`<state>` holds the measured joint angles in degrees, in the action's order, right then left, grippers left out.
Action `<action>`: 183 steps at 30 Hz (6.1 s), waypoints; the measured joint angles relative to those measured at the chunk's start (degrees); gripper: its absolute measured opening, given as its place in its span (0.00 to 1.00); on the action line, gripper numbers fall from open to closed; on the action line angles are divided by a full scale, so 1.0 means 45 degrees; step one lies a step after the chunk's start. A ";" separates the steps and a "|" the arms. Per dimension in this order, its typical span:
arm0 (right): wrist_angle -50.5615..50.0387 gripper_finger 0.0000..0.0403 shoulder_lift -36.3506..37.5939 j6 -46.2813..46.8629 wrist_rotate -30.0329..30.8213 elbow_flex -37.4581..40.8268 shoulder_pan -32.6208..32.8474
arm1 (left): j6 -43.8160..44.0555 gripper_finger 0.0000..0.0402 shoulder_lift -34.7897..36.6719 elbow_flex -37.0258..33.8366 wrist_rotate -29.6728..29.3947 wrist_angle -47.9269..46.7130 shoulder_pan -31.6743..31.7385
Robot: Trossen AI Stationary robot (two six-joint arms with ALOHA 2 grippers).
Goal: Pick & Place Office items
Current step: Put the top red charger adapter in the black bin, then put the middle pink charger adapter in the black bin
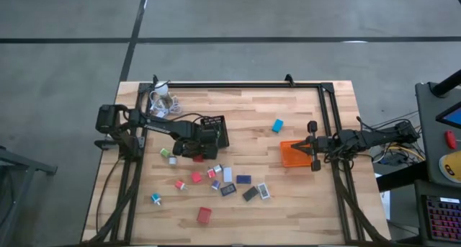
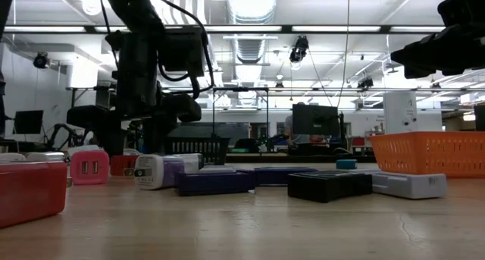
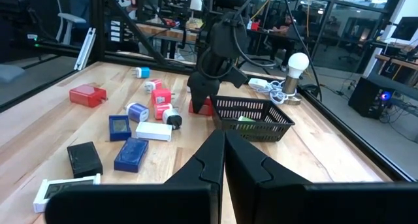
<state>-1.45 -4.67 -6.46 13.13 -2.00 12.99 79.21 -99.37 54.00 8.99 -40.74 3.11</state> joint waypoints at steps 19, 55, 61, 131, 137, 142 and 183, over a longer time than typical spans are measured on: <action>0.0001 0.02 -0.0003 0.0000 0.0004 0.0000 0.0000 | -0.0283 0.57 0.2958 0.0343 -0.1828 -0.1543 0.0034; 0.0005 0.02 0.0002 -0.0002 0.0000 0.0000 -0.0004 | -1.4355 0.57 0.1921 0.0713 -0.1533 0.1652 0.2449; 0.0005 0.02 0.0000 -0.0003 0.0000 0.0000 0.0001 | -1.4317 0.57 0.1082 0.0954 -0.0876 0.1084 0.2767; 0.0000 0.02 0.0000 0.0000 0.0002 0.0000 -0.0004 | -1.4657 0.80 -0.0573 0.2111 0.0484 0.0570 0.3138; 0.0000 0.02 0.0004 0.0000 0.0002 0.0000 0.0001 | -1.4903 0.79 -0.0258 0.2574 0.0636 0.0023 0.3138; 0.0000 0.02 0.0005 0.0000 0.0000 0.0000 0.0000 | -1.4992 0.79 0.0457 0.3007 -0.0272 -0.0566 0.3138; 0.0005 0.02 0.0005 0.0000 0.0000 0.0000 -0.0004 | 0.6568 0.79 0.2671 0.2922 -0.3214 -0.3382 -0.4777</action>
<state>-1.43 -4.64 -6.46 13.13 -2.00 12.97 108.77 -87.35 67.16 -5.47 -55.96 -18.38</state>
